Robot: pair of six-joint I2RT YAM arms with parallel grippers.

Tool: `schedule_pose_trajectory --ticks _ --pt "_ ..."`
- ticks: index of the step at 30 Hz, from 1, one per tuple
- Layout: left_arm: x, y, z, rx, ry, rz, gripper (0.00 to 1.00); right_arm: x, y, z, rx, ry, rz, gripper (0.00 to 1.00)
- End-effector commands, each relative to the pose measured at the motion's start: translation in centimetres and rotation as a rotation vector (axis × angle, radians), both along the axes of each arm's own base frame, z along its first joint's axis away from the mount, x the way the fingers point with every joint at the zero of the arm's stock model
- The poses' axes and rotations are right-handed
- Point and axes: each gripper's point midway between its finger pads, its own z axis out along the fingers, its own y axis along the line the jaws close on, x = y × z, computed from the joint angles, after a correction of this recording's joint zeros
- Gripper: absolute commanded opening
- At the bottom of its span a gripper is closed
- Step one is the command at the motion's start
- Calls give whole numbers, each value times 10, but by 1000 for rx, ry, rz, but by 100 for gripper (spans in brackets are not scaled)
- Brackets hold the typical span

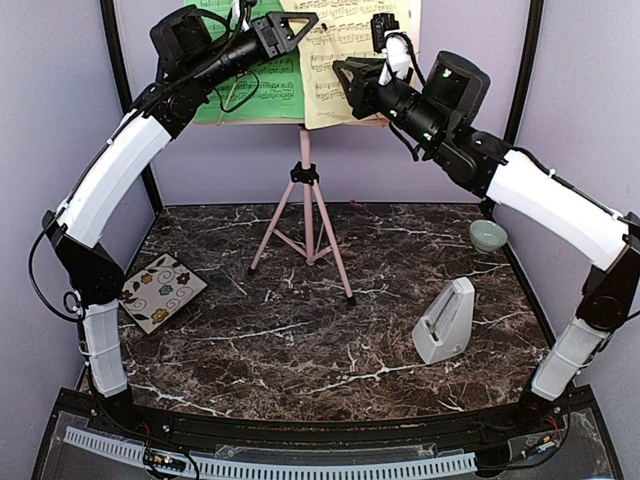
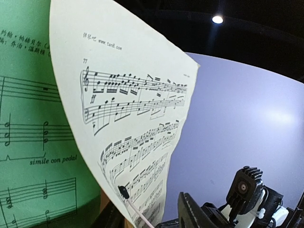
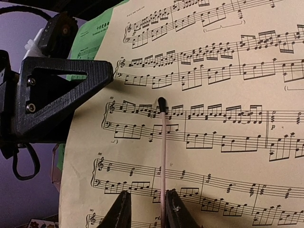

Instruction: Set up the instrument practice props

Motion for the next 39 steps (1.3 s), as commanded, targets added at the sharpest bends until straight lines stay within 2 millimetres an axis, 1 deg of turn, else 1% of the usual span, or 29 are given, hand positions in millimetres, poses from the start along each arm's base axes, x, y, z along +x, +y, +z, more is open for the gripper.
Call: schedule_pose_trajectory --ticks 1,5,8,14,16,19,21,22,25,26,28,30,34,39 --pt "-27 15 27 -21 -53 -1 40 -17 -15 29 68 -60 12 27" --pt "-28 10 11 11 1 -5 40 -18 -18 30 71 -64 6 25" --pt "-33 8 1 38 21 7 38 -17 -18 26 64 -62 -1 23" --pt "-35 13 -6 50 51 42 36 -16 -17 21 56 -57 -3 21" --pt "-36 14 -9 61 58 56 33 -16 -16 20 54 -57 -2 20" --pt "-35 15 -13 76 71 77 26 -16 -16 21 54 -60 -3 20" --pt "-32 17 -16 82 84 100 19 -16 -16 20 55 -58 0 20" --pt "-31 18 -16 83 79 106 13 -15 -16 20 54 -57 -1 20" --pt "-27 18 -16 83 71 130 2 -16 -15 19 54 -57 3 17" --pt "-24 19 -16 84 69 140 0 -16 -15 19 53 -57 4 15" --pt "-20 19 -16 87 63 159 0 -15 -15 18 53 -56 1 14" --pt "-19 18 -13 86 46 168 0 -24 -26 32 76 -77 0 13" --pt "-14 19 -13 97 17 198 0 -26 -27 34 82 -81 2 13" --pt "-7 26 -15 133 3 265 0 -25 -27 35 81 -80 -3 15"
